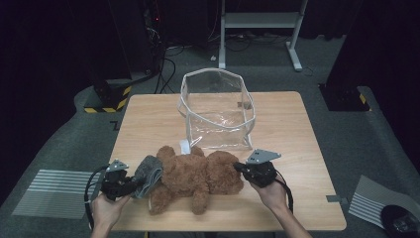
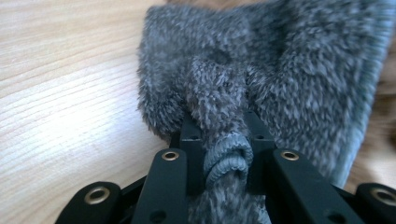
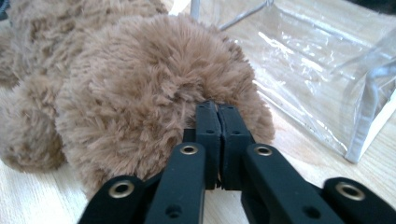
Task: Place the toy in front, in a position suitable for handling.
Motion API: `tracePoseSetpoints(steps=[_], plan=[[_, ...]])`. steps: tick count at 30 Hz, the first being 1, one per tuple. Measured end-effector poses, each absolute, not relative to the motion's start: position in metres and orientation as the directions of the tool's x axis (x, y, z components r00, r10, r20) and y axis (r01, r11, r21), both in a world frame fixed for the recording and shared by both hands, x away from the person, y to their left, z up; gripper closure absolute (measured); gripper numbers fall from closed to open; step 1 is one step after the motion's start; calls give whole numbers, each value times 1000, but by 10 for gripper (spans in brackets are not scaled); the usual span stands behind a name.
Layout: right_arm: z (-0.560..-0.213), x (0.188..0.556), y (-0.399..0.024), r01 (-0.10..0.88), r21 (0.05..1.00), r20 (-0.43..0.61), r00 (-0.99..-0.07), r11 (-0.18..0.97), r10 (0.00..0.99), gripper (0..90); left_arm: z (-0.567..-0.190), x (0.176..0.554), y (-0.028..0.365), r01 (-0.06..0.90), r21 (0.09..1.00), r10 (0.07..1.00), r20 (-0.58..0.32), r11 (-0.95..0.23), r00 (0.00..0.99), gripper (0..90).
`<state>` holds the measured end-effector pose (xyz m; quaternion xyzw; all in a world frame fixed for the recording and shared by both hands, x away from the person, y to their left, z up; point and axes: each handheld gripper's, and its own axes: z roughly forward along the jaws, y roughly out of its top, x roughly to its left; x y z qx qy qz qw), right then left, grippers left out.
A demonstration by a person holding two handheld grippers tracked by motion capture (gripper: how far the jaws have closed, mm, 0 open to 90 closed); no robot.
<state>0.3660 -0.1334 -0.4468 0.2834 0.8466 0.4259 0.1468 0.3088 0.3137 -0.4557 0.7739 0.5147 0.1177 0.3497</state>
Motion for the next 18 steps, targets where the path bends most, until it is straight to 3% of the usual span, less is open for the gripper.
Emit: tracePoseSetpoints(steps=[8, 14, 18], plan=[[-438, 366, -133, 326, 859, 48, -820, 396, 570, 410, -450, 292, 304, 678, 702, 832, -229, -217, 505, 750], [-437, 375, -102, 320, 806, 30, -862, 498, 505, 264, -472, 310, 286, 706, 654, 834, -206, -272, 512, 750], [-439, 380, -96, 338, 775, 38, -869, 534, 494, 248, -480, 322, 280, 720, 632, 848, -182, -287, 498, 750]])
